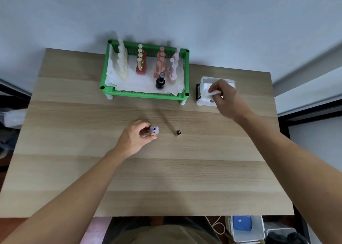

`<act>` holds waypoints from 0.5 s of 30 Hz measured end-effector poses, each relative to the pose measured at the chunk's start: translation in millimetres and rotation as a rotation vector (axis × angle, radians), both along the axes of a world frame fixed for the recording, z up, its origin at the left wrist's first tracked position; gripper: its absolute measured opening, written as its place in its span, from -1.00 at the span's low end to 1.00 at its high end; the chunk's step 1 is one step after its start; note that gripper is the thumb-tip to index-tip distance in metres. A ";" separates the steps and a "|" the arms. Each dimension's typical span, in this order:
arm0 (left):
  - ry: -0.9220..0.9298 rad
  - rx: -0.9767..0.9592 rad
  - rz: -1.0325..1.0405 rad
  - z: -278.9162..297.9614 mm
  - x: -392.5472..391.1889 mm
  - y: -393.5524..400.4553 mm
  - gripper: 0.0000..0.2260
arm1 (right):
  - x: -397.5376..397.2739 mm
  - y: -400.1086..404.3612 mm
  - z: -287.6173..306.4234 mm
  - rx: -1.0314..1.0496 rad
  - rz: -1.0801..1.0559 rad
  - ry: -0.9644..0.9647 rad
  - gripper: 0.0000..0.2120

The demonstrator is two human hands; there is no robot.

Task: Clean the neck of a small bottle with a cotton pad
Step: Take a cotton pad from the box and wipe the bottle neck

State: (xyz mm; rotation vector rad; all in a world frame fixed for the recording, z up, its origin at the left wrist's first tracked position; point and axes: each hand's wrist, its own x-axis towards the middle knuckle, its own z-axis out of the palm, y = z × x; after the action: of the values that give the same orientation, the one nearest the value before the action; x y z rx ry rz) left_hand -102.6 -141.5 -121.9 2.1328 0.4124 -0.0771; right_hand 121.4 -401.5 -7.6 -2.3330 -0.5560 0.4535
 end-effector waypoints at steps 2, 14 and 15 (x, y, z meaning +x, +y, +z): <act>-0.014 -0.001 0.006 5.4 -2.2 1.6 -0.76 | -13.9 5.3 -0.8 0.003 0.006 0.027 -0.77; -0.030 -0.072 0.064 42.2 -33.7 17.8 -0.80 | -115.9 48.1 -3.6 0.105 0.005 0.149 -0.77; -0.027 -0.083 0.062 44.8 -36.6 19.0 -0.80 | -124.0 52.7 -6.4 0.121 -0.005 0.151 -0.80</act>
State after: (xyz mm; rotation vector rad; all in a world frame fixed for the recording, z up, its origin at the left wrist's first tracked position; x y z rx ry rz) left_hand -139.2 -122.5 -77.1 2.0358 0.4516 -0.0289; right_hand -2.6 -348.8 -14.0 -2.1634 -0.4918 0.5721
